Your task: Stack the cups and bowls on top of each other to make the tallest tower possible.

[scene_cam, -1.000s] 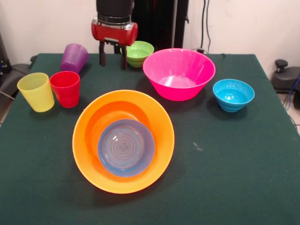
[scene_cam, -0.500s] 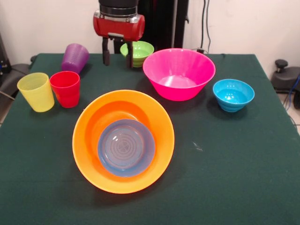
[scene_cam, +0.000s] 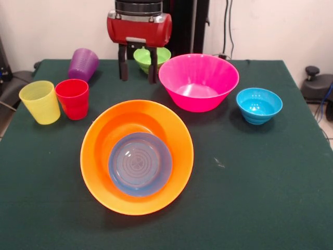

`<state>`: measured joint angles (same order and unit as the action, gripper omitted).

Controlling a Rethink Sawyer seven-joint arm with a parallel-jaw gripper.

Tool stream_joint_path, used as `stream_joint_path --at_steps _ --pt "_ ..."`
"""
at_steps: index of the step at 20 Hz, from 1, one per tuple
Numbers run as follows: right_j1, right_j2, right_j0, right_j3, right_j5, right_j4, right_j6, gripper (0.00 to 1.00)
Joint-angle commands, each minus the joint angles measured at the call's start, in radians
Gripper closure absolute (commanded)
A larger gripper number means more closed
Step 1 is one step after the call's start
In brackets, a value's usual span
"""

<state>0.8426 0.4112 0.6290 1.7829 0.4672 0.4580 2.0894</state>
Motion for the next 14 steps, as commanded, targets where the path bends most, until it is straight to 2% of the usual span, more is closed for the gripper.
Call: stream_joint_path --at_steps 1,9,14 --pt "-0.074 0.085 -0.040 -0.137 0.125 -0.008 -0.112 0.00" --pt "-0.113 0.091 -0.066 -0.243 0.159 -0.003 -0.105 0.00" --pt "-0.175 0.068 -0.102 -0.338 0.166 0.028 -0.106 0.00"
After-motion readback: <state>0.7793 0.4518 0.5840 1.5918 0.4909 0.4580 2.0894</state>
